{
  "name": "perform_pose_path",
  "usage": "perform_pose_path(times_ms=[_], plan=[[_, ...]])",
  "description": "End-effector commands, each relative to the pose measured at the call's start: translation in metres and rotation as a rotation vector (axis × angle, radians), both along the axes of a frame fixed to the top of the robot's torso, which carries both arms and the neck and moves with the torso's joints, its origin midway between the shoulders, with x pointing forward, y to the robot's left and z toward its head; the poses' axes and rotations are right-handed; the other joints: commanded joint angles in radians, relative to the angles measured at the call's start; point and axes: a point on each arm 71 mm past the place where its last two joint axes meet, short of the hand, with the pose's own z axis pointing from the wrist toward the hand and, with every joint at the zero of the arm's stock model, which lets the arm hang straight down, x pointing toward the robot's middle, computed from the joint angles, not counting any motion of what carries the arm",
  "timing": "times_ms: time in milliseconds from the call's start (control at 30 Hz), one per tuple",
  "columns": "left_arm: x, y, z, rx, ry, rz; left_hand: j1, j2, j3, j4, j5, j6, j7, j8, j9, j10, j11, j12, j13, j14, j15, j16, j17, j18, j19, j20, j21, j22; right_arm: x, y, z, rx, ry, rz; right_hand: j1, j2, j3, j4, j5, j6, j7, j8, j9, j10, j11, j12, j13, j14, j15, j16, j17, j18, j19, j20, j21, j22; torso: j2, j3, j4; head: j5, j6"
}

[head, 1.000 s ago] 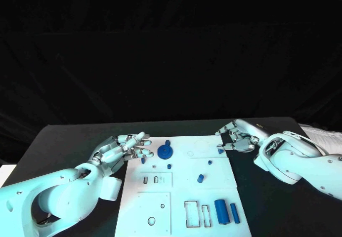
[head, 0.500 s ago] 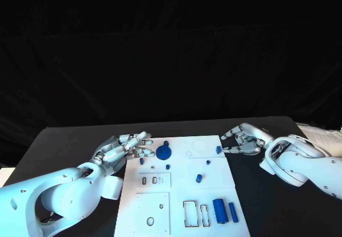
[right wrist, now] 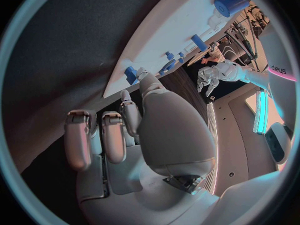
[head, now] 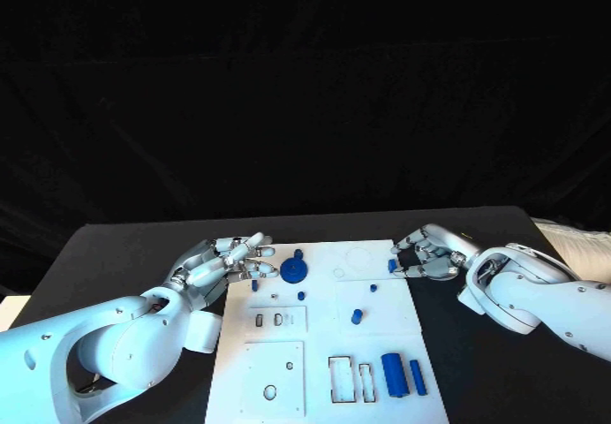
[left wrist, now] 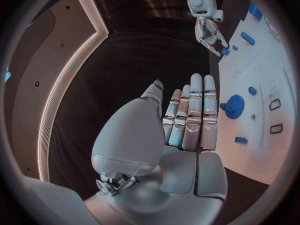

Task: Assemble the parts on the task board

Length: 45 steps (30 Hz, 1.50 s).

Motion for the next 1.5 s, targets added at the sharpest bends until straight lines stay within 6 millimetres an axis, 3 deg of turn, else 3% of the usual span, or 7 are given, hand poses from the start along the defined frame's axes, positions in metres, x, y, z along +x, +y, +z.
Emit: perform_pose_path(times_ms=[33, 300, 567, 967, 1167, 1500], plan=[[-0.001, -0.003, 0.001, -0.013, -0.003, -0.022, 0.008, 0.001, -0.002, -0.005, -0.005, 0.003, 0.004, -0.003, 0.000, 0.004, 0.004, -0.006, -0.001, -0.006, 0.001, -0.006, 0.002, 0.012, -0.002, 0.001, -0.005, -0.001, 0.000, 0.002, -0.003, -0.013, 0.025, 0.020, 0.002, 0.007, -0.003, 0.001, 0.002, 0.009, 0.000, 0.002, 0.002, 0.003, 0.000, 0.002, 0.021, 0.094, 0.001, 0.007, 0.210, -0.016, 0.026, 0.002, 0.003, 0.097, 0.000, -0.0002, 0.0002, 0.002, 0.000], [-0.001, -0.003, 0.001, -0.012, -0.001, -0.023, 0.009, 0.002, -0.002, -0.005, -0.005, 0.004, 0.004, -0.003, 0.000, 0.004, 0.004, -0.006, -0.001, -0.006, 0.001, -0.006, 0.002, 0.012, -0.002, 0.001, -0.005, -0.001, 0.002, 0.005, -0.005, -0.013, 0.030, 0.024, 0.011, 0.022, 0.006, -0.004, -0.008, 0.031, -0.005, 0.008, 0.004, 0.006, -0.004, 0.008, 0.026, 0.095, -0.002, 0.008, 0.213, -0.016, 0.026, 0.000, 0.004, 0.099, -0.001, -0.0003, 0.0002, 0.002, 0.000], [-0.001, -0.002, 0.001, -0.012, -0.001, -0.023, 0.009, 0.002, -0.002, -0.005, -0.005, 0.004, 0.004, -0.003, 0.000, 0.004, 0.004, -0.006, -0.001, -0.006, 0.001, -0.006, 0.002, 0.012, -0.002, 0.001, -0.005, -0.001, 0.004, 0.007, -0.007, -0.014, 0.040, 0.031, 0.028, 0.053, 0.036, -0.014, -0.062, 0.067, -0.014, 0.014, 0.007, 0.010, -0.012, 0.013, 0.030, 0.095, -0.009, 0.010, 0.216, -0.016, 0.027, -0.006, 0.005, 0.101, -0.001, 0.0002, -0.0001, 0.005, -0.003], [-0.001, -0.002, 0.001, -0.012, -0.001, -0.022, 0.009, 0.002, -0.002, -0.005, -0.005, 0.004, 0.004, -0.003, 0.000, 0.004, 0.004, -0.006, -0.001, -0.006, 0.001, -0.006, 0.002, 0.012, -0.002, 0.001, -0.005, -0.001, 0.005, 0.012, -0.009, -0.019, 0.047, 0.039, 0.034, 0.065, 0.054, -0.022, -0.076, 0.087, -0.020, 0.017, 0.007, 0.013, -0.018, 0.017, 0.034, 0.096, -0.013, 0.011, 0.219, -0.017, 0.028, -0.010, 0.006, 0.103, 0.000, 0.0006, -0.0002, 0.007, -0.006], [-0.001, -0.002, 0.001, -0.011, 0.000, -0.021, 0.009, 0.002, -0.002, -0.005, -0.005, 0.004, 0.004, -0.003, 0.000, 0.004, 0.004, -0.006, -0.001, -0.006, 0.001, -0.006, 0.002, 0.012, -0.002, 0.001, -0.005, -0.001, 0.006, 0.011, -0.009, -0.018, 0.037, 0.029, 0.053, 0.102, 0.100, -0.038, -0.132, 0.138, -0.039, 0.037, 0.014, 0.017, -0.032, 0.023, 0.039, 0.097, -0.025, 0.015, 0.225, -0.018, 0.031, -0.019, 0.008, 0.108, -0.001, 0.0013, -0.0004, 0.007, -0.008], [-0.001, 0.000, 0.001, -0.010, -0.001, -0.018, 0.010, 0.003, -0.001, -0.007, -0.004, 0.004, 0.005, -0.004, 0.000, 0.004, 0.004, -0.007, -0.001, -0.006, 0.001, -0.006, 0.004, 0.012, -0.002, 0.001, -0.005, -0.001, 0.005, 0.017, -0.004, 0.005, -0.001, 0.034, 0.052, 0.113, 0.127, -0.055, -0.138, 0.175, -0.057, 0.060, 0.024, 0.022, -0.047, 0.028, 0.044, 0.099, -0.037, 0.019, 0.233, -0.019, 0.033, -0.031, 0.010, 0.113, -0.001, 0.0014, 0.0002, 0.010, -0.011]])
